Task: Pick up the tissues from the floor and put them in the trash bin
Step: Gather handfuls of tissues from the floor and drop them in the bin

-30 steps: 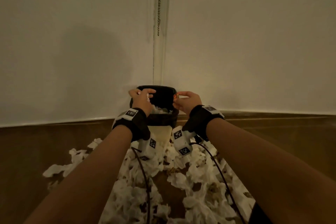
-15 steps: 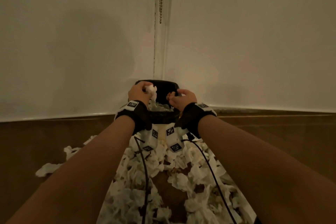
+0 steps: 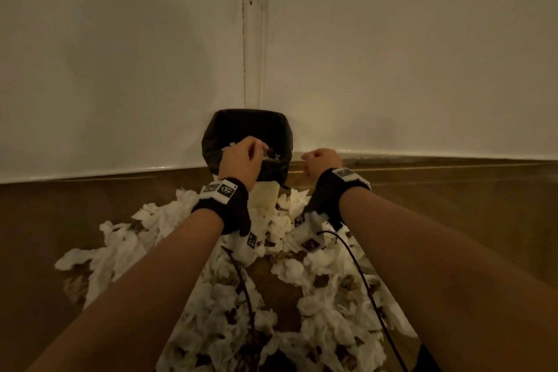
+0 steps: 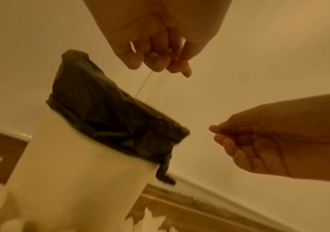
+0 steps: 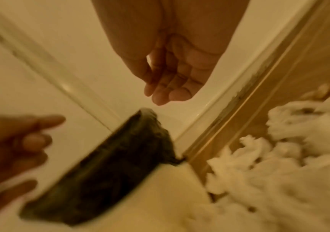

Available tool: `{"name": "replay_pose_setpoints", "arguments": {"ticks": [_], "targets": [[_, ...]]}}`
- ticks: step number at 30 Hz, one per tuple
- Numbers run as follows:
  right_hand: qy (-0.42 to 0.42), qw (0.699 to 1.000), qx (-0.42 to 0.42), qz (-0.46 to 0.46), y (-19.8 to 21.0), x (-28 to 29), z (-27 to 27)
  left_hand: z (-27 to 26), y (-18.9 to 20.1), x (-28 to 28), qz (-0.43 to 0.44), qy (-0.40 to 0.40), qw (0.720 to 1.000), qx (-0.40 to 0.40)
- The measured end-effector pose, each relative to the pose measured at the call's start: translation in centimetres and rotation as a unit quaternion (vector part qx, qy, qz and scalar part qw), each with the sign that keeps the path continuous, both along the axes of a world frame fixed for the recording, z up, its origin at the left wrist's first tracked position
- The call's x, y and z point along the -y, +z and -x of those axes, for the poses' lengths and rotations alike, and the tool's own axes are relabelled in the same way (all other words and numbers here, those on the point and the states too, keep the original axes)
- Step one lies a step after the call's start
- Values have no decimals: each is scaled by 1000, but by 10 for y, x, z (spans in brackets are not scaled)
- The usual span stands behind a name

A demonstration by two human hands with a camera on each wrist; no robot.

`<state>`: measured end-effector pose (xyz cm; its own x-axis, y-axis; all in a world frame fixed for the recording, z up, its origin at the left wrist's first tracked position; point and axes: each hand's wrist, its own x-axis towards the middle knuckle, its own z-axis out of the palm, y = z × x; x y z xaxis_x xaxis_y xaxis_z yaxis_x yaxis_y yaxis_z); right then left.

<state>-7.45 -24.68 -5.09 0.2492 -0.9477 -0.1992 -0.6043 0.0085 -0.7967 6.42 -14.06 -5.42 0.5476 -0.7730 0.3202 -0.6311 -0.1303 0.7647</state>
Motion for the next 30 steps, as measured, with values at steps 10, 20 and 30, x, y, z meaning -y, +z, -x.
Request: {"name": "replay_pose_setpoints", "arguments": {"ticks": [10,20,30], "targets": [[198,911,-353,-77,-112,-51,55,46,-97,-34,-294,-173,938,56],[125,917,-375,-48,-126,-50,64,99,-181,-50,-427,-229,864,137],[140,923,-353,-61,-124,-56,63,102,-192,-53,-467,-200,858,71]]}}
